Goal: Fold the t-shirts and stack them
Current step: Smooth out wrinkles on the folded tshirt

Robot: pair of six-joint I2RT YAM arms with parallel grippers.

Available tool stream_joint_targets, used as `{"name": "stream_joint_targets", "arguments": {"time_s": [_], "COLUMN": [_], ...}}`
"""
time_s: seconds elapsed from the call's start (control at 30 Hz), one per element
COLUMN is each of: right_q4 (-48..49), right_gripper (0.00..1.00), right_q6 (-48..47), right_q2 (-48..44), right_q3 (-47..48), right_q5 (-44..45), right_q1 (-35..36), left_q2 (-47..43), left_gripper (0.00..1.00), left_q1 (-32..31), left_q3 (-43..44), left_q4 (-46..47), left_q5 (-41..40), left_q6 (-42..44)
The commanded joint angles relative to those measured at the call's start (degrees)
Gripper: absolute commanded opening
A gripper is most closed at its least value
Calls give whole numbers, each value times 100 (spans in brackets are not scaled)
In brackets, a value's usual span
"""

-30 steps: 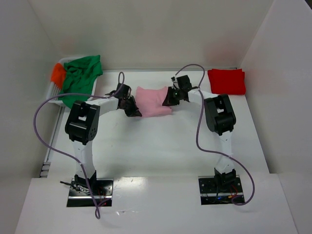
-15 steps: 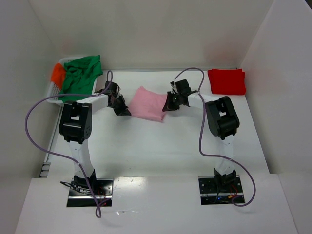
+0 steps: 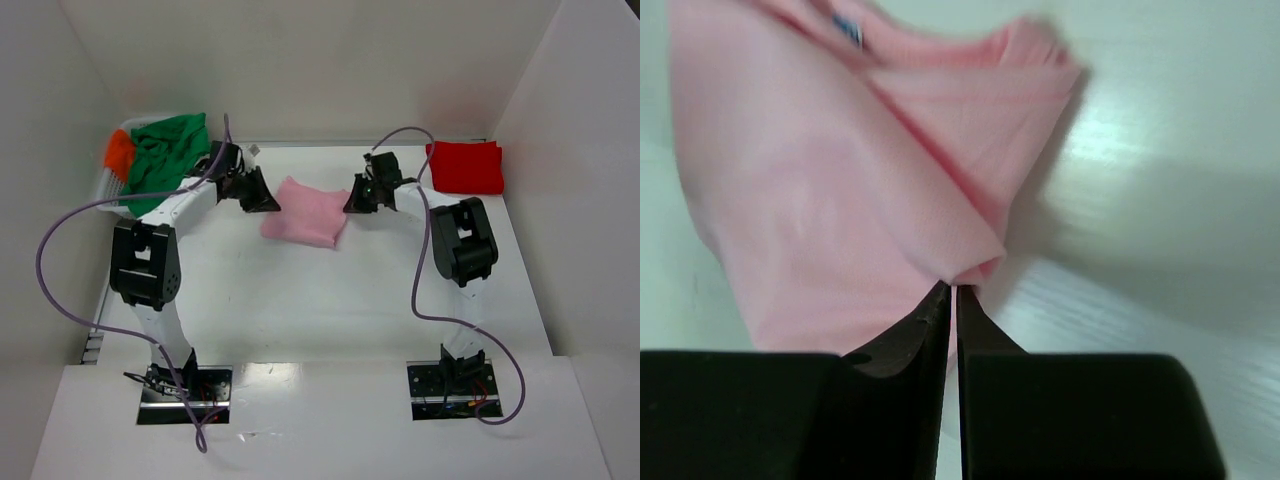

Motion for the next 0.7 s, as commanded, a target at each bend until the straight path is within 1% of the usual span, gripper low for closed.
{"name": "stream_joint_targets", "arguments": {"time_s": [0.0, 0.1, 0.13, 0.23, 0.27, 0.3, 0.33, 0.37, 0.47, 0.57, 0.6, 0.67], "right_q4": [389, 389, 459, 521, 521, 582, 582, 765, 986, 1118, 1119, 1119], "right_gripper": [10, 10, 10, 10, 9, 7, 7, 6, 5, 3, 2, 2], "right_q6": [78, 130, 131, 297, 350, 411, 482, 648, 938, 1115, 1185, 1238], "right_q2": [-553, -553, -492, -325, -185, -123, -70, -17, 141, 265, 325, 379], "right_q3": [534, 727, 728, 859, 947, 948, 1000, 1000, 1000, 948, 887, 834], "right_q5": [253, 305, 305, 86, -19, -150, -456, -633, -1240, -1522, -1575, -1575], "right_q1": [-249, -380, -380, -433, -433, -433, -433, -433, -433, -433, -433, -380], "left_q2": [-260, 20, 160, 502, 583, 653, 775, 846, 1048, 1259, 1312, 1470], "left_gripper": [8, 10, 10, 10, 10, 8, 6, 6, 2, 0, 0, 0], "left_q1": [-339, -558, -629, -875, -876, -937, -937, -937, -990, -990, -990, -990], "left_q3": [330, 330, 330, 330, 330, 330, 278, 216, 76, -65, -65, -197], "left_q4": [430, 940, 1168, 1459, 1556, 1635, 1932, 2074, 2645, 3286, 3436, 3858], "left_q5": [589, 905, 906, 844, 844, 844, 844, 1044, 1187, 1353, 1406, 1538], "left_q6": [123, -35, -97, -98, -176, -281, -360, -535, -738, -1204, -1483, -1731]}}
